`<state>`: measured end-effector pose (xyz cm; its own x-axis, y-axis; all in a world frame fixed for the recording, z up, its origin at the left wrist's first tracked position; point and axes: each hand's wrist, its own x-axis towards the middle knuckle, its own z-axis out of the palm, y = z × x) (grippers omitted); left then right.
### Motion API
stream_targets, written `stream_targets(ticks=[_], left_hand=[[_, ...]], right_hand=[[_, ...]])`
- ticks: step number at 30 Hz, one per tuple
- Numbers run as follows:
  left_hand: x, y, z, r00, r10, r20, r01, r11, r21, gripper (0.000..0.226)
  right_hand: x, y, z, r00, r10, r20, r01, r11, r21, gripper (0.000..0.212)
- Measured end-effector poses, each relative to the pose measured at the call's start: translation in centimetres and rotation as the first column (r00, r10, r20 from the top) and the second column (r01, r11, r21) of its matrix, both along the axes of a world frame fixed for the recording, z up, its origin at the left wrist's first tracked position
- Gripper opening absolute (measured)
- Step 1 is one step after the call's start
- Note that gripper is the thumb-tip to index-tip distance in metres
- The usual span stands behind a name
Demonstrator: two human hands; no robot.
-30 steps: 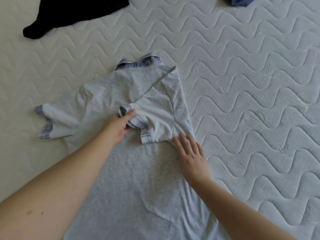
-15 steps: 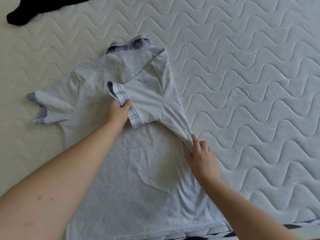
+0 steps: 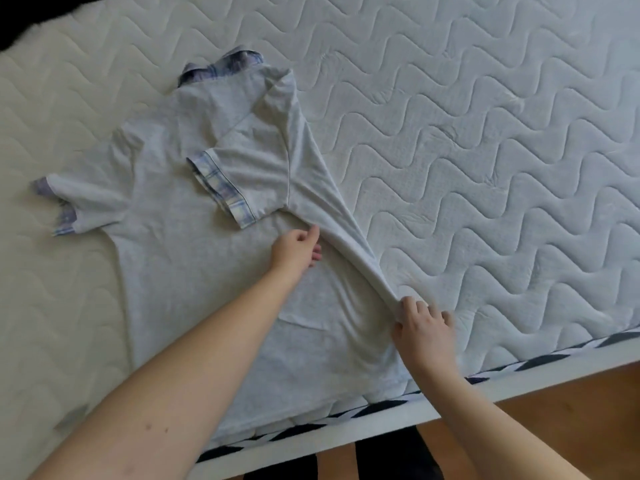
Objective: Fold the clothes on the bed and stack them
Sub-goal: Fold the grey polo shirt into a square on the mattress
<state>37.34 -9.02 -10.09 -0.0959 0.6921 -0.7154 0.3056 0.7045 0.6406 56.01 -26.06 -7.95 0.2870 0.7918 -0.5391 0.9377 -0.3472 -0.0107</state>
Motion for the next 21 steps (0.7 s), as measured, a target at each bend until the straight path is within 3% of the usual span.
stream_targets(ticks=[5,8,11,15,21], left_hand=[[4.9,-2.3,-0.5,0.952,0.088,0.294,-0.022,0.976,-0.218,0.025],[5.5,-3.0,-0.8,0.952,0.151,0.266,-0.086,0.966,-0.242,0.035],[4.8,-3.5,-0.3,0.957,0.193,0.215,-0.143,0.963,-0.227,0.037],[2.5,-4.0,0.1,0.99,0.111,0.081,-0.104,0.991,-0.085,0.047],[0.3,-6.6,0.0,0.97,0.018,0.242,0.043,0.968,-0.247,0.037]], right_hand=[[0.6,-3.1,0.3,0.998,-0.062,0.003,0.062,0.998,-0.033,0.009],[0.5,-5.0,1.1,0.998,-0.057,-0.013,0.057,0.998,0.037,0.018],[-0.6,-7.5,2.1,0.995,-0.058,-0.085,0.066,0.993,0.101,0.042],[-4.1,-10.6,3.3,0.98,0.0,-0.2,0.053,0.964,0.26,0.059],[-8.6,-12.6,2.2,0.988,0.077,-0.136,-0.02,0.924,0.381,0.061]])
